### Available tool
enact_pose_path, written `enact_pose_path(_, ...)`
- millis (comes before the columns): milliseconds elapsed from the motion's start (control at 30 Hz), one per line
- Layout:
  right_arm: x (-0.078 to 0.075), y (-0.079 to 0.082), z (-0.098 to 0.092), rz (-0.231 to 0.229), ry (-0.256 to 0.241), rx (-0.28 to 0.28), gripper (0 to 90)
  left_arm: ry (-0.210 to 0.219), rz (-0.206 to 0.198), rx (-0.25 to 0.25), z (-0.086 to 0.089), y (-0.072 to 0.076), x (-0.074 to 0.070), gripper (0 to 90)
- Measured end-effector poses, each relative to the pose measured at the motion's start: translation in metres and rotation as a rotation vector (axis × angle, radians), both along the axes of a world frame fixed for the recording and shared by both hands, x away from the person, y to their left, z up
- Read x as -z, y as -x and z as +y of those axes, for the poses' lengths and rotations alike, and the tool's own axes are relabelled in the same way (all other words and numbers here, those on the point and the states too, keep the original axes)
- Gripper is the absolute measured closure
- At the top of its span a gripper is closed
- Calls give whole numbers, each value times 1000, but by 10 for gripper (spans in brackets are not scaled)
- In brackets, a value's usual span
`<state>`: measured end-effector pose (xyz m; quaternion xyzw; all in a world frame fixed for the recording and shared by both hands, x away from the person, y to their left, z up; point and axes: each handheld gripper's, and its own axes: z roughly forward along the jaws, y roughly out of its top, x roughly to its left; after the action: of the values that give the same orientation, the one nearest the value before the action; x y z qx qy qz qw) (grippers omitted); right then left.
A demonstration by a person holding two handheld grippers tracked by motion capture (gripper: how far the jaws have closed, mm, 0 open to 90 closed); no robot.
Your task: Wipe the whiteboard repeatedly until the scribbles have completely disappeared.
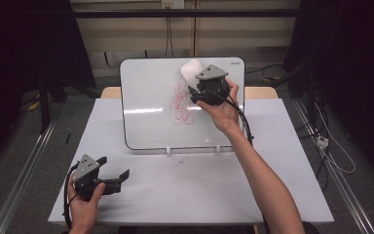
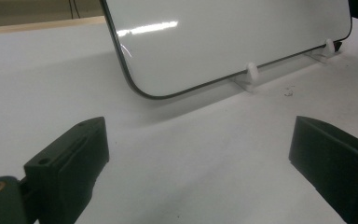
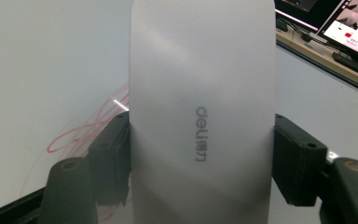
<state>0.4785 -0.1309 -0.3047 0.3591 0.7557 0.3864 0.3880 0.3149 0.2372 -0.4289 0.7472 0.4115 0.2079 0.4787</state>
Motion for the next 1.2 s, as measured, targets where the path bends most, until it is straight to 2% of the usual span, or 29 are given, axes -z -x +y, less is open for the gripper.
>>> enact_pose_path(133, 3, -5, 1, 0, 32, 24, 316, -7, 3, 7, 0, 0, 0, 48)
enact_pose_path(500, 8, -11, 0, -2, 48, 50, 317, -8, 3, 7, 0, 0, 0, 48)
enact_pose_path(800, 13, -14, 6, -22, 76, 71, 317, -9, 3, 7, 1, 0, 0, 48)
enact_pose_path(1200, 18, -14, 7, -55, 67, 78, 317, -1, -3, 5, 0, 1, 0, 48)
